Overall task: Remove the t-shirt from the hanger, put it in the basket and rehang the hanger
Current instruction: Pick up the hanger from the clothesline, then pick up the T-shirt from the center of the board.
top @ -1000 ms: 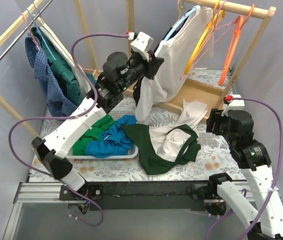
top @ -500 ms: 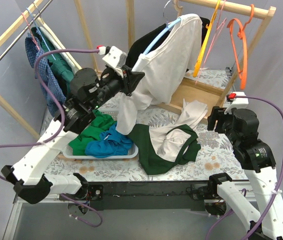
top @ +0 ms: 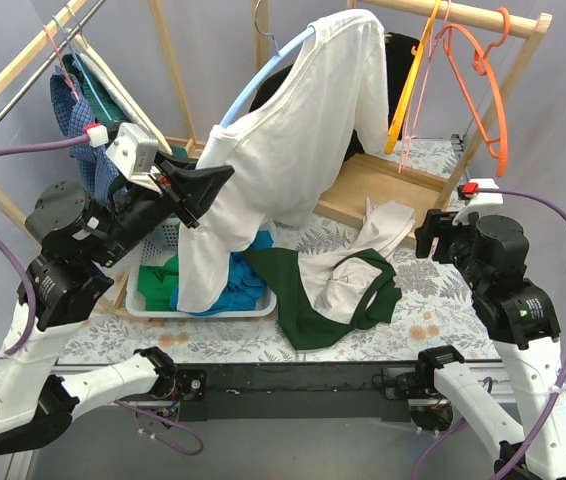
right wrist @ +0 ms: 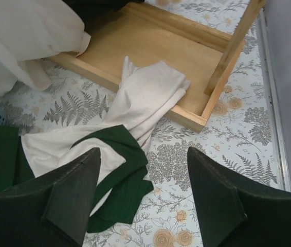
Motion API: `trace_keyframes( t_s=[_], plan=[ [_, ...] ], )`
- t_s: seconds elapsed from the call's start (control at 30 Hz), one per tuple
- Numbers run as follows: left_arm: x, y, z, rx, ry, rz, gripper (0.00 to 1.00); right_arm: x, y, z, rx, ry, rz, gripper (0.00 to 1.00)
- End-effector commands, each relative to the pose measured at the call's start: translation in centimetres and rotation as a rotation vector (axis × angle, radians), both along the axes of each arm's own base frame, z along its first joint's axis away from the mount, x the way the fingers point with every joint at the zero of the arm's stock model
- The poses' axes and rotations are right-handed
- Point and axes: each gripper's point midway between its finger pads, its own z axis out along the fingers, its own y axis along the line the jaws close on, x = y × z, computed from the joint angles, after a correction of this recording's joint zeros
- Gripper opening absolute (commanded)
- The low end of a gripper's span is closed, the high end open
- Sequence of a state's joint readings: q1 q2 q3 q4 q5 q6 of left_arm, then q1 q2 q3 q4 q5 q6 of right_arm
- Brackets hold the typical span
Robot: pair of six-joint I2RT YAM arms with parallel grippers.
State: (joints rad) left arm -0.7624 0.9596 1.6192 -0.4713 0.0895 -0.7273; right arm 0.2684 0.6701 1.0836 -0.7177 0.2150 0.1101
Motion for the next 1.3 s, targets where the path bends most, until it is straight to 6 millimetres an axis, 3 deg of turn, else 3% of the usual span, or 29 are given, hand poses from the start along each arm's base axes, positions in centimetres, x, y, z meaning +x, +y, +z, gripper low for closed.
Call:
trace_keyframes(
  t_s=[0.0,0.1,0.2,0.37,0.4,0.5,0.77,0.87,1.1,1.27],
  plan=[
    [0.0,0.4,2.1,-0.063,-0.044,0.02,0.0,-0.7,2.5,-3.3,-0.014,0.093,0.173,0.79],
    [1.0,0.5,2.5,-0.078,-0.037,0.06,0.0,-1.6,4.8,-6.5,-0.005,0.19,0.33,0.87],
    [2.0,0.5,3.6,-0.101,-0.041,0.098,0.0,-1.8,6.4,-6.4,0.005,0.208,0.44,0.98],
    [4.1,-1.3,5.6,-0.114,-0.067,0.105,0.0,-1.4,8.6,-8.7,0.043,0.337,0.51,0.98],
    [3.8,-1.1,6.9,-0.131,-0.091,0.102,0.0,-1.4,9.0,-9.1,0.062,0.366,0.507,0.98],
    [4.7,-2.1,7.7,-0.133,-0.105,0.098,0.0,-0.7,9.5,-11.1,0.067,0.439,0.461,0.98],
    [5.8,-3.3,7.9,-0.129,-0.109,0.095,0.0,-1.1,12.0,-18.1,-0.015,0.618,0.406,0.98],
    [5.8,-3.2,7.7,-0.129,-0.11,0.097,0.0,-1.5,12.2,-21.1,-0.064,0.681,0.366,0.98],
    [5.8,-3.0,7.3,-0.123,-0.102,0.103,0.0,0.2,11.4,-27.3,-0.153,0.758,0.231,0.98],
    [5.8,-3.2,7.2,-0.114,-0.096,0.097,0.0,-0.4,10.8,-31.1,-0.224,0.831,0.211,0.98]
  ],
)
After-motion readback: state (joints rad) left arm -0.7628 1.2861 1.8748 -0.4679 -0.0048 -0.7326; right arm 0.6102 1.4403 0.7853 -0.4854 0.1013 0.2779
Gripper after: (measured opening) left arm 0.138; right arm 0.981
